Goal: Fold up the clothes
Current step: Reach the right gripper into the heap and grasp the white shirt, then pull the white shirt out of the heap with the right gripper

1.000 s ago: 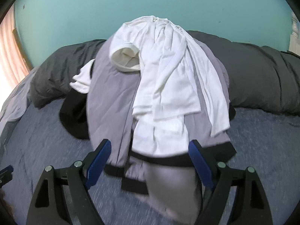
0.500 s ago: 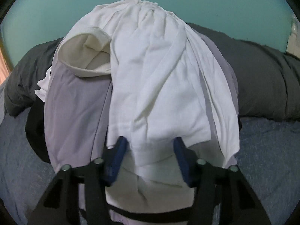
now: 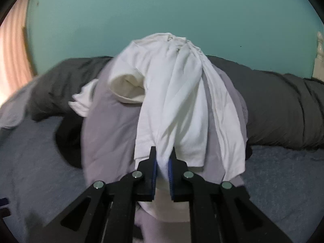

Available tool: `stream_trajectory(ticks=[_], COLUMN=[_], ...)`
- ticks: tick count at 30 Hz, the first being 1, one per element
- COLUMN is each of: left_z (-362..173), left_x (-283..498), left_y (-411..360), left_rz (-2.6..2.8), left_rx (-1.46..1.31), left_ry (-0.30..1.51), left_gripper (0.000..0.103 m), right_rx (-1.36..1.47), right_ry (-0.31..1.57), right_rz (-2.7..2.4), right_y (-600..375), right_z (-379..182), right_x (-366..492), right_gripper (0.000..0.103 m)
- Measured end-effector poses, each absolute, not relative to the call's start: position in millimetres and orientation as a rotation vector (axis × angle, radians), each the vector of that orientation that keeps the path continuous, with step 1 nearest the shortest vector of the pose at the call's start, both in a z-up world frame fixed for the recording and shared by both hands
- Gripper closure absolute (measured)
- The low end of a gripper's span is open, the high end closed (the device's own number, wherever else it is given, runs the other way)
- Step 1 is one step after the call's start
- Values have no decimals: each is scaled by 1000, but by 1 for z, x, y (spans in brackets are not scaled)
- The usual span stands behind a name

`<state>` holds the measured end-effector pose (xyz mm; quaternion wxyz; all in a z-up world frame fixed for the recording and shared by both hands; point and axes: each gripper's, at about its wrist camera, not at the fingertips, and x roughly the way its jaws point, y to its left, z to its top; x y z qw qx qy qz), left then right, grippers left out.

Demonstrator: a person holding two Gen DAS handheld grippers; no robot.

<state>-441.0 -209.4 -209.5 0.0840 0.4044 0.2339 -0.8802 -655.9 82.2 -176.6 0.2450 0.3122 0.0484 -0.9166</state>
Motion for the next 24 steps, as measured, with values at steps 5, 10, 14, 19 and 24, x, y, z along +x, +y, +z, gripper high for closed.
stream_trajectory(ticks=[5, 10, 14, 19, 24], left_z=[-201, -195, -192, -194, -192], left_x=[-409, -375, -346, -314, -282], left_y=[-191, -174, -165, -152, -141], left_rz=[-2648, -2675, -2693, -2735, -2784], left_rx=[1202, 1195, 1176, 1182, 1148], left_ry=[691, 670, 668, 659, 621], left_gripper=[0, 0, 0, 0, 0], right_rx=[867, 868, 874, 892, 902], right_ry=[79, 22, -9, -23, -34], right_rz=[-2440, -2382, -2335, -2281, -2261], right_y=[95, 103, 106, 113, 123], right_z=[-178, -181, -186, -198, -207], right_x=[-599, -535, -481, -414, -353], right_gripper=[94, 94, 94, 94, 94])
